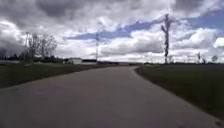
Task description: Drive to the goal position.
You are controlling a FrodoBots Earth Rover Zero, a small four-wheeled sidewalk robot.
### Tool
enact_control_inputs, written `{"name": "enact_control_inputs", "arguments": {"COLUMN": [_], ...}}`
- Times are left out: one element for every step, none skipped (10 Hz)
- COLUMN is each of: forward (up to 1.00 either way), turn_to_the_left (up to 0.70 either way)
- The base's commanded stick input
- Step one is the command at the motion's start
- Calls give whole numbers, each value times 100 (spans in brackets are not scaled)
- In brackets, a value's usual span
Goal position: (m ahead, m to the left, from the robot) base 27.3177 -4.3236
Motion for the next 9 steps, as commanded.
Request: {"name": "enact_control_inputs", "arguments": {"forward": [100,100,100,100,100,100,100,100,100], "turn_to_the_left": [0,0,0,0,0,0,0,0,0]}}
